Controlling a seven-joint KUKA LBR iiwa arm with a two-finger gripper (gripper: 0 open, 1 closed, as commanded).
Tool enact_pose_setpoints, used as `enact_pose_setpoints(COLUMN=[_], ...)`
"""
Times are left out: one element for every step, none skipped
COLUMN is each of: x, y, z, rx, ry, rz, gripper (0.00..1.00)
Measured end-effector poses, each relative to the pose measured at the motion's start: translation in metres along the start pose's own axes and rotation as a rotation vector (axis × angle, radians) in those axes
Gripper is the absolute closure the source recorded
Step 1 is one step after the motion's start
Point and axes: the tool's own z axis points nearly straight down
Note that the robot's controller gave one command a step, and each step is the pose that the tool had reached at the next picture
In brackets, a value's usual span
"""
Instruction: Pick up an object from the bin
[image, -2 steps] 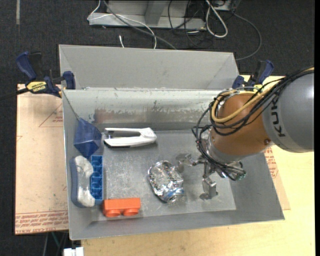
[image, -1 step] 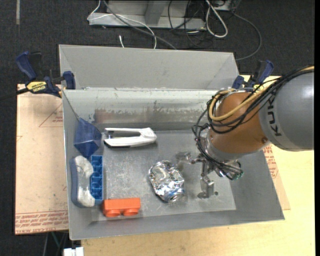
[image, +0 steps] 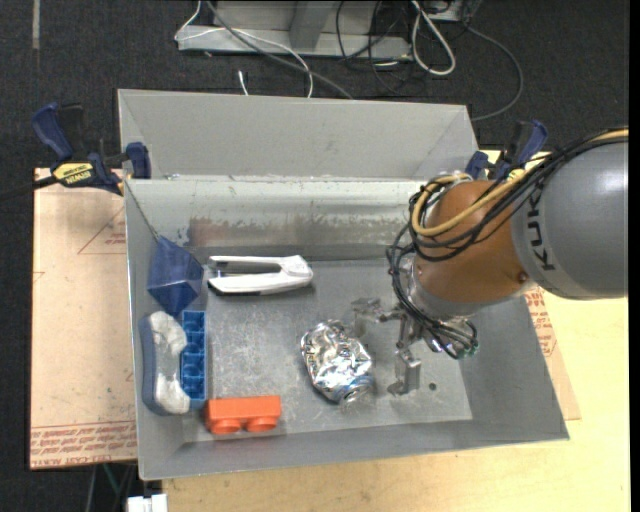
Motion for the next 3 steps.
enact_pose_setpoints(x=[-0.05,-0.03,-0.03], y=[-0.003,0.024,0.024], z=[-0.003,0.029,0.029], rx=[0.002,0.001,0.001], ry=[-0.007,-0.004,-0.005], rz=[-0.222,-0.009,-0.009], gripper=[0.0,1.0,1.0])
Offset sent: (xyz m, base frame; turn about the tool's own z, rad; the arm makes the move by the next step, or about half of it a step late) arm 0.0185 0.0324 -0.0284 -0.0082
